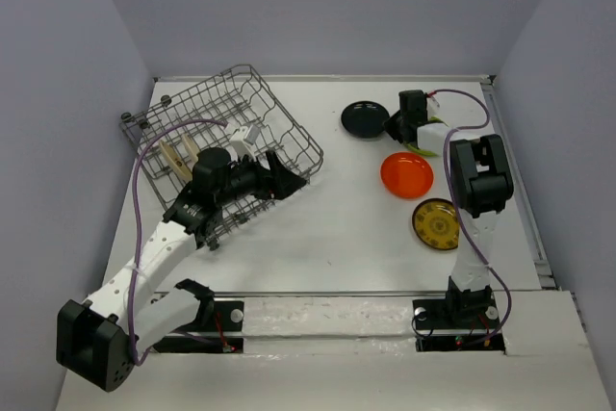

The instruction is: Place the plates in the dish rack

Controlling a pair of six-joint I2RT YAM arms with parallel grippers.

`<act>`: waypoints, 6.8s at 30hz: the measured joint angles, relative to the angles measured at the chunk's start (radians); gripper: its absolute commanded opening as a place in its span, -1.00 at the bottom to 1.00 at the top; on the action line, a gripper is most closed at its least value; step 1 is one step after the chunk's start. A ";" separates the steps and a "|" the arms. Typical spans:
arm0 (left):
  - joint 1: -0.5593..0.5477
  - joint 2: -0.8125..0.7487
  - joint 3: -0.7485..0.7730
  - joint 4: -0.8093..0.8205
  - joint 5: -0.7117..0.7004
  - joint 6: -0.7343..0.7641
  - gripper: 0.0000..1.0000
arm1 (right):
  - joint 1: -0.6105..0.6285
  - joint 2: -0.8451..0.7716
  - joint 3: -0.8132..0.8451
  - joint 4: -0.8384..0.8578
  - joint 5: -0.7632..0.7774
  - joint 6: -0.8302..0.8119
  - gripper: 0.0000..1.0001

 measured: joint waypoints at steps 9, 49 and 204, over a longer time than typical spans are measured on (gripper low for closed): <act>-0.002 0.086 0.107 0.004 -0.064 -0.068 0.63 | 0.000 -0.236 -0.108 0.014 -0.038 -0.098 -0.86; 0.022 0.481 0.391 -0.041 -0.325 -0.033 -0.89 | 0.204 -0.525 -0.531 0.455 -0.670 0.000 -0.72; -0.056 0.169 0.507 -0.224 -0.803 0.282 0.93 | -0.127 -0.760 -0.631 0.102 -0.128 -0.238 0.10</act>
